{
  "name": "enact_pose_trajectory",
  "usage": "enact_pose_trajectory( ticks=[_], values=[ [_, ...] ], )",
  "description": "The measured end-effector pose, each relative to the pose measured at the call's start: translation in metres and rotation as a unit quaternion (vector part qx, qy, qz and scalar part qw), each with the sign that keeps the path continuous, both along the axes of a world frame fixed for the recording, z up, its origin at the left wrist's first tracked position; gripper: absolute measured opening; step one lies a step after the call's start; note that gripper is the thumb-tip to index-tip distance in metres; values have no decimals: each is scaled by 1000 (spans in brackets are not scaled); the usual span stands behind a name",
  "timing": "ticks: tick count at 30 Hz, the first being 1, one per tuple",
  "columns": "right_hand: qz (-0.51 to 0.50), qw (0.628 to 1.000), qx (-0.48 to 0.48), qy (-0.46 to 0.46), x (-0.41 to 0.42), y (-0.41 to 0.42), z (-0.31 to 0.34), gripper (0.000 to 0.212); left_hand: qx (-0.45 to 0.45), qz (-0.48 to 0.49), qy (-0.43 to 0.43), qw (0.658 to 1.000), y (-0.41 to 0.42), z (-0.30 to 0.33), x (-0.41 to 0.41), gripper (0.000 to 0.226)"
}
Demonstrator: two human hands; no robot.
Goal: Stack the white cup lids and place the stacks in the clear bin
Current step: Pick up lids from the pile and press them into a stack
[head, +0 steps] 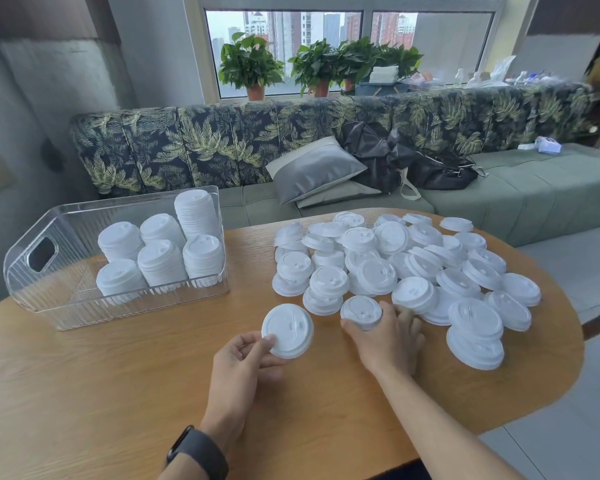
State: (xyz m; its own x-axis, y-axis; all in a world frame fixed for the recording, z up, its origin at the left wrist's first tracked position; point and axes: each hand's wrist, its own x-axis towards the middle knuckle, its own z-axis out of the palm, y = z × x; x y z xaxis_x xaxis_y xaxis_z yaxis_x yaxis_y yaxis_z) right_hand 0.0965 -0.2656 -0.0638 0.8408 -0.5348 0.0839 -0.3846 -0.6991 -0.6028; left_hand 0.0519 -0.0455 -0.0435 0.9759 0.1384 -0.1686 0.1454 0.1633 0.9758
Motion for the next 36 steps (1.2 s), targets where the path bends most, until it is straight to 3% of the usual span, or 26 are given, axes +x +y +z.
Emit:
enact_pose_trajectory(
  ticks=[5,8,10,16,23,30,36],
  values=[
    [25,992,73,-99,-10,3,2,74,-4,6,-3,1000,0,2,-1,17],
    [81,950,234,-190,-25,7,11,65,-16,10,2,1000,2,1,-1,17],
    [114,925,294,-213,-35,14,13,71,-43,11,8,999,5,1,-2,17],
    [149,881,420,-159,-52,38,10,76,-149,-6,29,988,19,5,-11,11],
    [170,849,493,-85,-66,58,11,77,-174,-6,31,984,33,0,-25,19],
    [191,795,571,-76,-74,57,16,47,-171,23,28,985,36,-5,-33,24],
    [224,766,599,-62,-76,56,15,39,-145,17,23,989,34,-7,-33,25]
  ],
)
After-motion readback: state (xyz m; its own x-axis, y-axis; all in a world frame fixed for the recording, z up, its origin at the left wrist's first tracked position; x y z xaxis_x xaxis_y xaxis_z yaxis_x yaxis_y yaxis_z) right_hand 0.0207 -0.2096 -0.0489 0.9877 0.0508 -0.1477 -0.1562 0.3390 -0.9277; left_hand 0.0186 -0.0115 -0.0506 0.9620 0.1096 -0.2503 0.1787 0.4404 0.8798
